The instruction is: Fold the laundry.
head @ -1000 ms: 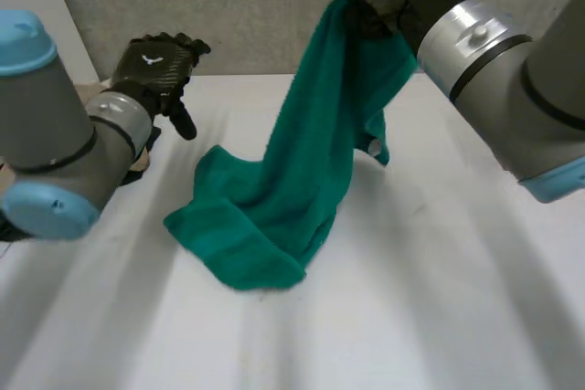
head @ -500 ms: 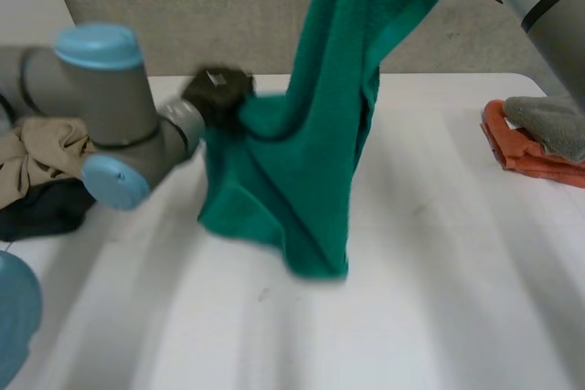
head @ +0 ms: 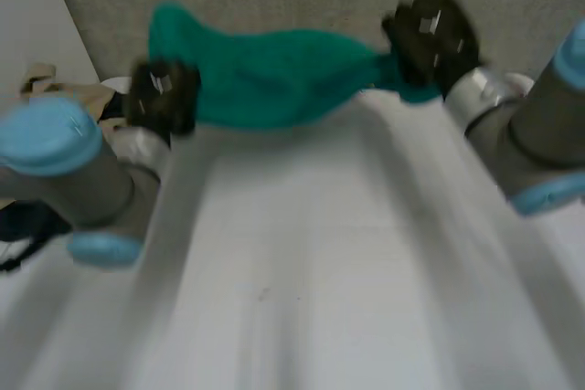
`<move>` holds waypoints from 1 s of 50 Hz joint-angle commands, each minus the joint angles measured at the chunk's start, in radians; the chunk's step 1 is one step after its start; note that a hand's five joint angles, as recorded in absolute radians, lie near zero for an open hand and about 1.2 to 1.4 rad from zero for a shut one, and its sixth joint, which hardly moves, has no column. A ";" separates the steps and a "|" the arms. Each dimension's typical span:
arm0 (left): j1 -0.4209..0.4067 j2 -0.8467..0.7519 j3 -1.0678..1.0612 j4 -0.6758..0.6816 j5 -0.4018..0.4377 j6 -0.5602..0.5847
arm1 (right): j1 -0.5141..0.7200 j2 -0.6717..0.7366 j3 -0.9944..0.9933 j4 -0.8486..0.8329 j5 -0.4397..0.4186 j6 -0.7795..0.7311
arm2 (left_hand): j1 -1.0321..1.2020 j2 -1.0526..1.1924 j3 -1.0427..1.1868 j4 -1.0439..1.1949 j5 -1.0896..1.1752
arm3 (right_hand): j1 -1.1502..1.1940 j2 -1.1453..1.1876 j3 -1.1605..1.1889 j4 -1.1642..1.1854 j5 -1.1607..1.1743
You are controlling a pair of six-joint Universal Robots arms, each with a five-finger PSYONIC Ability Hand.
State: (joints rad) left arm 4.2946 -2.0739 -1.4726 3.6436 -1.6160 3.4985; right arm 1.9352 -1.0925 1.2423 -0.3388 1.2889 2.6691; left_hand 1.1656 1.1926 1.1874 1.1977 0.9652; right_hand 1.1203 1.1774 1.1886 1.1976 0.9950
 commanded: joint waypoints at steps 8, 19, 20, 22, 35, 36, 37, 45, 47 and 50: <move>-0.007 0.055 -0.140 -0.333 -0.045 0.071 | -0.047 0.088 0.217 0.061 0.026 -0.201 | -0.828 -0.855 -0.850 -0.860 -0.802 | 0.276 0.219 0.208 0.199 0.227; 0.111 0.051 0.118 -0.681 0.122 0.068 | -0.041 0.037 0.276 0.090 0.023 -0.150 | -0.788 -0.815 -0.810 -0.820 -0.762 | 0.276 0.219 0.208 0.199 0.227; 0.120 0.034 0.142 -0.710 0.129 0.070 | -0.042 0.039 0.279 0.089 0.024 -0.150 | -0.785 -0.812 -0.807 -0.817 -0.759 | 0.276 0.219 0.208 0.199 0.227; 0.140 -0.015 0.217 -0.778 0.143 0.070 | -0.045 0.039 0.284 0.086 0.026 -0.152 | -0.747 -0.774 -0.769 -0.779 -0.721 | 0.276 0.219 0.208 0.199 0.227; 0.165 -0.206 0.388 -0.884 0.177 0.074 | -0.064 0.037 0.283 0.096 0.027 -0.155 | -0.667 -0.694 -0.689 -0.700 -0.642 | 0.276 0.219 0.208 0.199 0.227; 0.165 -0.212 0.391 -0.869 0.188 0.074 | -0.064 0.037 0.283 0.096 0.027 -0.155 | -0.662 -0.689 -0.683 -0.694 -0.636 | 0.276 0.219 0.208 0.199 0.227; 0.162 -0.222 0.403 -0.840 0.206 0.077 | -0.064 0.037 0.284 0.096 0.026 -0.156 | -0.641 -0.668 -0.663 -0.673 -0.615 | 0.276 0.219 0.208 0.199 0.227; 0.142 -0.301 0.501 -0.826 0.232 0.091 | -0.071 0.040 0.284 0.098 0.027 -0.163 | -0.603 -0.630 -0.625 -0.635 -0.577 | 0.276 0.219 0.208 0.199 0.227; 0.139 -0.316 0.524 -0.832 0.234 0.108 | -0.074 0.042 0.284 0.098 0.027 -0.169 | -0.606 -0.633 -0.628 -0.638 -0.580 | 0.276 0.219 0.208 0.199 0.227; 0.140 -0.339 0.554 -0.836 0.232 0.129 | -0.076 0.043 0.284 0.098 0.027 -0.178 | -0.594 -0.621 -0.616 -0.626 -0.568 | 0.276 0.219 0.208 0.199 0.227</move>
State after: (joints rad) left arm 4.4379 -2.3704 -0.9771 2.8268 -1.3807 3.5916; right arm 1.8639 -1.0524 1.5268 -0.2409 1.3162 2.5055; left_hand 0.4748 0.4753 0.4759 0.4815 0.3098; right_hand 1.1203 1.1774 1.1886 1.1976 0.9953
